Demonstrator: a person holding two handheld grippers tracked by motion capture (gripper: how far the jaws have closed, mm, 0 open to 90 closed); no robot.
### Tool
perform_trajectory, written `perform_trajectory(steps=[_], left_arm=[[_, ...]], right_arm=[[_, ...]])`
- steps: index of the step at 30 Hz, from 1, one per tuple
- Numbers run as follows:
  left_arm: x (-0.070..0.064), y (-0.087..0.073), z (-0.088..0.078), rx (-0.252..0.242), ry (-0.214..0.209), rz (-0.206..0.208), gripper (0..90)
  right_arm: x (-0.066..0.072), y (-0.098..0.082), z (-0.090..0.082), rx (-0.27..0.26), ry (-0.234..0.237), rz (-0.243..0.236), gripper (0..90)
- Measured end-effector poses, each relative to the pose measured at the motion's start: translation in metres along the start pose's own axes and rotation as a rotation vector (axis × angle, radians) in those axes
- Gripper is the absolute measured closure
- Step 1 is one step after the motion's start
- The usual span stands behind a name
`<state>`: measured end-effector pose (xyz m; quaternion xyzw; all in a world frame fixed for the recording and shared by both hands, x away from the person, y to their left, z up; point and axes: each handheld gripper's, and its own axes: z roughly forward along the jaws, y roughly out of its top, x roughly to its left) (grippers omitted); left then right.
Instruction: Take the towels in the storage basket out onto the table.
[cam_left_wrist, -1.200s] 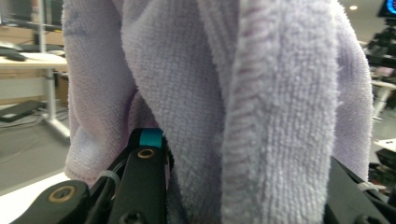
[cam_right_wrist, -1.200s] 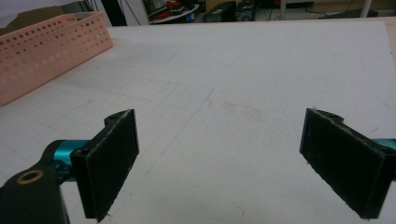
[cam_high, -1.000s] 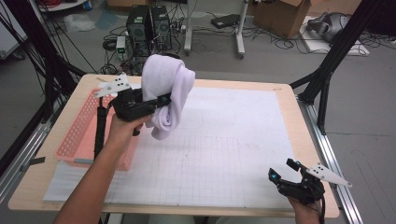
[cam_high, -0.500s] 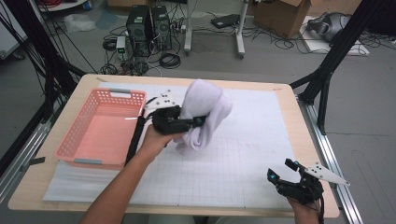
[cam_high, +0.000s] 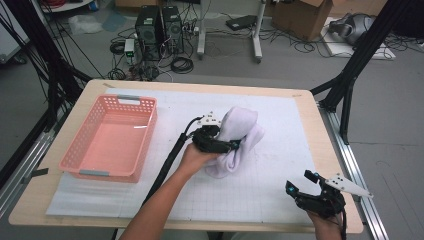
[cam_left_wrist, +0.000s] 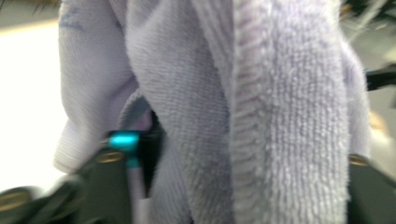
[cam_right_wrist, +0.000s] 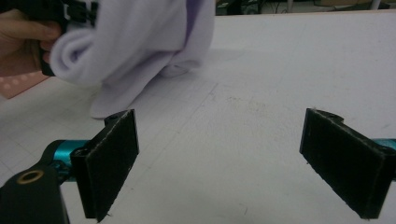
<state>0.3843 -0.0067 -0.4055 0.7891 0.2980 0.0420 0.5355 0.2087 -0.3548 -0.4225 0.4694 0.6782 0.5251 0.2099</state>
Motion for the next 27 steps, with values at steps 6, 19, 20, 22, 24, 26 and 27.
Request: perform_trajectory(steps=[6,19,20,22,24,26,27], left_arm=[[0.004,0.004,-0.018,0.021,0.083,0.013,25.1],[-0.007,-0.035,-0.091,-0.151,0.140,0.078,20.1],[-0.008,-0.039,-0.094,-0.158,0.141,0.074,20.1],[-0.011,-0.047,-0.100,-0.178,0.131,0.075,20.1],[-0.014,-0.056,-0.106,-0.183,0.133,0.076,20.1],[-0.016,-0.063,-0.110,-0.182,0.135,0.088,20.1],[-0.017,-0.066,-0.111,-0.181,0.136,0.088,20.1]], right_arm=[[-0.002,0.000,-0.001,-0.001,-0.002,0.005,10.4],[0.003,0.000,0.002,0.007,0.000,0.000,10.4],[0.003,0.000,0.002,0.007,-0.001,-0.002,10.4],[0.003,0.000,0.002,0.010,-0.003,0.001,10.4],[0.002,0.000,0.003,0.008,-0.003,-0.004,10.4],[0.001,0.000,0.003,0.012,-0.005,-0.003,10.4],[0.001,0.000,0.003,0.013,-0.006,0.000,10.4]])
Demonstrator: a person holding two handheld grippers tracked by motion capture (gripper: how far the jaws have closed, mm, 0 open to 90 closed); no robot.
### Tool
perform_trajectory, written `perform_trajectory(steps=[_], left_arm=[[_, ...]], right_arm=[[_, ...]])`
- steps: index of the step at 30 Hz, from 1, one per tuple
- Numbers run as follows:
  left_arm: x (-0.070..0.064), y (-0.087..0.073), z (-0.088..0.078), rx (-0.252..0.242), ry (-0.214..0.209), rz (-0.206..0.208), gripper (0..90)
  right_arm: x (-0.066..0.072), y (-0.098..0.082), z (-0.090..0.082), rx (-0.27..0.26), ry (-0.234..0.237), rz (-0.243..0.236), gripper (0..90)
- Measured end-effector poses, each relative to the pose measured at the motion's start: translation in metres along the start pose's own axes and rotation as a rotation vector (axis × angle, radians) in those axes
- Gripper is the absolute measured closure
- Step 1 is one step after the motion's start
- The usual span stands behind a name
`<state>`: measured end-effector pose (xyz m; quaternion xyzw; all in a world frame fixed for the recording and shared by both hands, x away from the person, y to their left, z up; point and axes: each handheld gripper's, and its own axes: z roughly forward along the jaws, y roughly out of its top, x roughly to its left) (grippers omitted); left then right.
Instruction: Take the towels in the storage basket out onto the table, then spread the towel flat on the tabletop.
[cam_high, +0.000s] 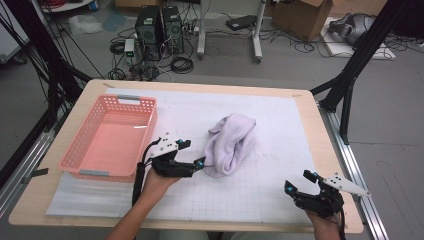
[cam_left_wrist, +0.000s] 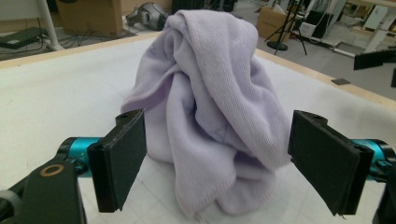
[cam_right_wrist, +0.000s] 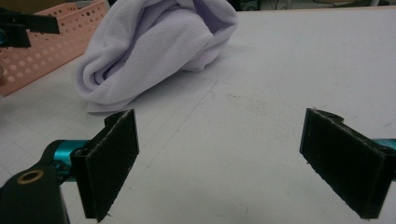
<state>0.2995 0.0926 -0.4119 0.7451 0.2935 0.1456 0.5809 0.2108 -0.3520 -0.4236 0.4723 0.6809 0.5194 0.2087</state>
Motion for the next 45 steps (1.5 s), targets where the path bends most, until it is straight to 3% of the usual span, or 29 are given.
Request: perform_trajectory(steps=[8,22,45], left_arm=[[0.002,-0.014,-0.009,-0.010,0.002,-0.015,20.4],[0.007,-0.015,-0.017,-0.044,0.013,-0.019,21.3],[0.008,-0.014,-0.016,-0.040,0.009,-0.015,21.3]], right_arm=[[0.002,0.001,0.003,0.006,0.000,-0.011,10.4],[0.001,0.002,0.005,0.005,-0.012,-0.011,10.4],[0.001,0.002,0.007,0.011,-0.009,-0.010,10.4]])
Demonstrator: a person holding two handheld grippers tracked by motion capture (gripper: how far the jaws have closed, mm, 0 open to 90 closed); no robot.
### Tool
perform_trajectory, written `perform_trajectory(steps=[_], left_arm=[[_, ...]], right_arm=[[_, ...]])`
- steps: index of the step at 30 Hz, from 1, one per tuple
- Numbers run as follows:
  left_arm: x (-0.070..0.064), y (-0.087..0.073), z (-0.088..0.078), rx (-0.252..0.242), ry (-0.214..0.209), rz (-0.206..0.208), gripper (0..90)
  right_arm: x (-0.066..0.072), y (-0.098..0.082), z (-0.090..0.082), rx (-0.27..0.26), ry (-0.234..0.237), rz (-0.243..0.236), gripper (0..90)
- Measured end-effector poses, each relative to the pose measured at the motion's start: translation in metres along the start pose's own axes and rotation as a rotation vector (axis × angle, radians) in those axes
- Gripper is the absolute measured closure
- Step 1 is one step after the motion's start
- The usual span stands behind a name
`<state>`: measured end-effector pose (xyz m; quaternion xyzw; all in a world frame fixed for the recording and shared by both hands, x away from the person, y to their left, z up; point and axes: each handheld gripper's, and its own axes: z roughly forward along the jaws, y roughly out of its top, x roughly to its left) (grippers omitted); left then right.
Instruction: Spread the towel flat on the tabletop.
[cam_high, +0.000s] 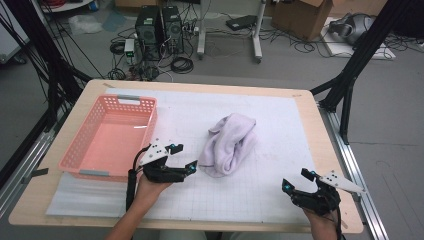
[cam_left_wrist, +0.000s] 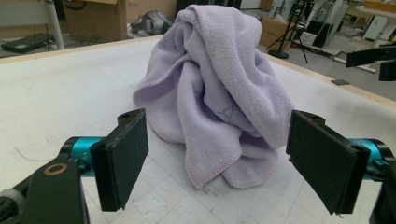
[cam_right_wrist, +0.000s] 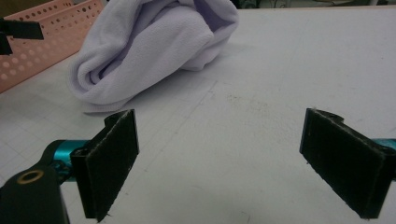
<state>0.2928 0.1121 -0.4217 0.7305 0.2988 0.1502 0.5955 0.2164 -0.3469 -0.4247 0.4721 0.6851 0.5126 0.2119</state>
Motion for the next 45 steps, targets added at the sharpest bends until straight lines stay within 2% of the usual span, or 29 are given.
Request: perform_trajectory(steps=[9,18,25,31,33,36,45], left_arm=[[0.000,0.000,0.000,0.004,0.009,0.003,21.3],[-0.001,-0.001,0.002,0.020,0.004,0.007,21.5],[-0.002,-0.001,0.003,0.024,0.003,0.011,21.6],[-0.002,-0.001,0.003,0.028,0.001,0.011,21.6],[-0.002,-0.001,0.003,0.028,0.000,0.012,21.7],[-0.002,-0.001,0.003,0.029,0.000,0.011,21.8],[-0.002,-0.002,0.004,0.038,-0.006,0.011,21.9]], right_arm=[[0.001,-0.001,0.002,0.017,0.009,-0.018,10.4],[0.001,-0.001,0.001,0.028,0.009,-0.015,10.4],[0.004,-0.001,0.005,0.050,0.019,-0.049,10.4],[0.005,-0.001,0.006,0.047,0.022,-0.062,10.7],[0.005,-0.001,0.005,0.049,0.026,-0.067,15.6],[0.007,-0.001,0.006,0.049,0.030,-0.074,15.5],[0.015,0.000,0.016,0.091,0.058,-0.115,16.9]])
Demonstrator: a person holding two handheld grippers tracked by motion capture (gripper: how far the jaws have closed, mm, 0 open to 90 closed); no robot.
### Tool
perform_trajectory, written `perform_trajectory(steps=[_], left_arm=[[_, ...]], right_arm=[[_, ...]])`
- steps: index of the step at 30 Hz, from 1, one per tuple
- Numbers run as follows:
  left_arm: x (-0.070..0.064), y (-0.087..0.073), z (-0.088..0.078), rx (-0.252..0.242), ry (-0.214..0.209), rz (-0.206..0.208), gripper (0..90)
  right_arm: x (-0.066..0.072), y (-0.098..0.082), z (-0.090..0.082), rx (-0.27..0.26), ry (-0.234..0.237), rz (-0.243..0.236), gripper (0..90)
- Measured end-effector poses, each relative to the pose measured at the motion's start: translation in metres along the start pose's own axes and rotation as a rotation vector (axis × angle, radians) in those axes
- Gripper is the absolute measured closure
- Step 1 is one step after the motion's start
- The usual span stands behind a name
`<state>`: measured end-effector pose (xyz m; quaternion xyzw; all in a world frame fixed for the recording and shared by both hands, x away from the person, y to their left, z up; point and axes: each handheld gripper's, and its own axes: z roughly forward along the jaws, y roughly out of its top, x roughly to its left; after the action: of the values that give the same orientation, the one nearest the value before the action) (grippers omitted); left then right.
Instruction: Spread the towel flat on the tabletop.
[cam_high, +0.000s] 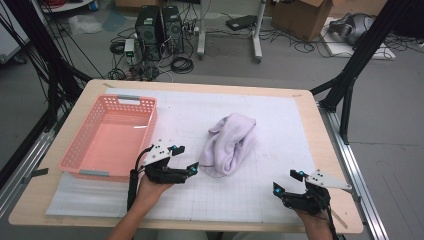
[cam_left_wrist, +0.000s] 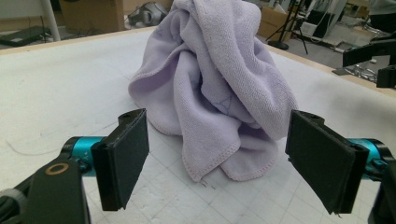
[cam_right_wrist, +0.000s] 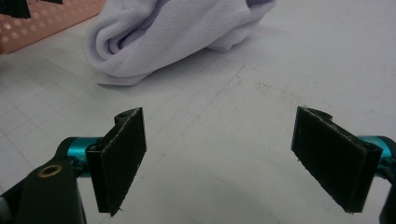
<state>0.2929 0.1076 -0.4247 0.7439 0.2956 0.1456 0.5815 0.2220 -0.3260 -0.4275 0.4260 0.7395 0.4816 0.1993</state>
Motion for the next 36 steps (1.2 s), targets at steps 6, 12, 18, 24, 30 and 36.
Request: perform_trajectory(steps=[6,12,18,24,30,36], left_arm=[[0.001,-0.001,0.001,0.005,-0.003,-0.003,22.7],[0.002,-0.001,0.001,0.006,0.002,-0.008,23.2],[0.004,-0.002,0.000,0.008,0.007,-0.018,23.5],[0.006,-0.004,-0.001,0.014,0.007,-0.023,23.7],[0.007,-0.005,-0.002,0.017,0.007,-0.027,24.7],[0.009,-0.005,-0.002,0.016,0.016,-0.033,25.0]], right_arm=[[0.008,0.004,0.011,0.033,0.029,-0.043,18.5],[0.021,0.015,0.034,0.076,0.065,-0.116,20.1],[0.047,0.036,0.081,0.100,0.129,-0.203,20.1],[0.074,0.049,0.132,0.154,0.106,-0.342,29.1],[0.068,0.053,0.139,0.187,0.166,-0.294,74.7],[0.064,0.058,0.090,0.090,0.413,-0.151,75.6]])
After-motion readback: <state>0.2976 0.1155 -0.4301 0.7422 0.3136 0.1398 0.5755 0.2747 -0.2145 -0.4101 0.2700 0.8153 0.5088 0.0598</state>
